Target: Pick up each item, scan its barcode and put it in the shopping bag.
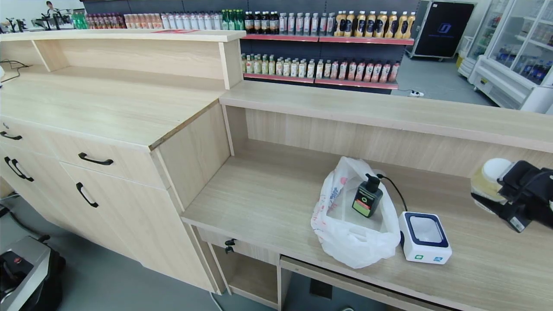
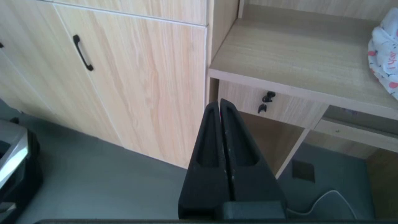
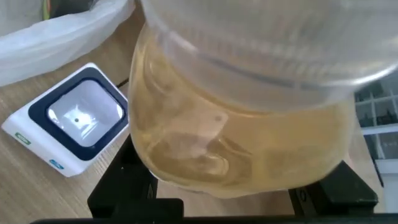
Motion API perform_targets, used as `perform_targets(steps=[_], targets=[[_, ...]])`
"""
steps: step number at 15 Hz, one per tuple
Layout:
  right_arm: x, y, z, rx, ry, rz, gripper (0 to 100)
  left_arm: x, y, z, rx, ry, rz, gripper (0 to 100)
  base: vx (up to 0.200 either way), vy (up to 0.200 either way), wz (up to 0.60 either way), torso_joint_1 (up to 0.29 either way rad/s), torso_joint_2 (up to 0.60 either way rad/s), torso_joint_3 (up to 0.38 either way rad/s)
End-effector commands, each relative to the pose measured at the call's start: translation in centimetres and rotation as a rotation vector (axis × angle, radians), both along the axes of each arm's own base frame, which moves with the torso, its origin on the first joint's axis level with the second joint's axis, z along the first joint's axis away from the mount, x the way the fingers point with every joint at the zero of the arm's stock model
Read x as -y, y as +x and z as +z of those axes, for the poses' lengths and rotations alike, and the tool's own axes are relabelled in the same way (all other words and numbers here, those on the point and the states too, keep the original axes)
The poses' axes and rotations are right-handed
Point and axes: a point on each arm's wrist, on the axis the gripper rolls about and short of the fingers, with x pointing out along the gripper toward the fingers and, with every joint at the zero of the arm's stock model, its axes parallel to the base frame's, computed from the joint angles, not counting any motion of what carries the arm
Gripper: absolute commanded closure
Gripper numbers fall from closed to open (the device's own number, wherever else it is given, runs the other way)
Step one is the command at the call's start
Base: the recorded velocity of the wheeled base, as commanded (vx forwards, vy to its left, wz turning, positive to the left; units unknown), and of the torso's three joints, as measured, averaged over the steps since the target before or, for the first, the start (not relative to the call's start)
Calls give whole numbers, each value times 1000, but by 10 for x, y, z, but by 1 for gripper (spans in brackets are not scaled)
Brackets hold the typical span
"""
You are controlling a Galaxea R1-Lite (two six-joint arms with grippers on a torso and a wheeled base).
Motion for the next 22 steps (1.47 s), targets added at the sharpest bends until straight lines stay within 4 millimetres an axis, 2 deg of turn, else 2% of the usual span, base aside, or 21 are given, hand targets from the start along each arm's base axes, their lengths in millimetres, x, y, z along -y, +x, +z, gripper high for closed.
perform_targets(steps=[1,11,17,22], targets=[[7,-2,-6,-30,4,-24,100,0,0,0,0,0,0,100,0,0,0,0,0,0],[18,15,-37,-99,67,283,100,0,0,0,0,0,0,100,0,0,0,0,0,0],[37,18,-50,-97,-11,302,100,0,0,0,0,0,0,100,0,0,0,0,0,0],[34,32,-56,-82,-37,347,100,0,0,0,0,0,0,100,0,0,0,0,0,0]])
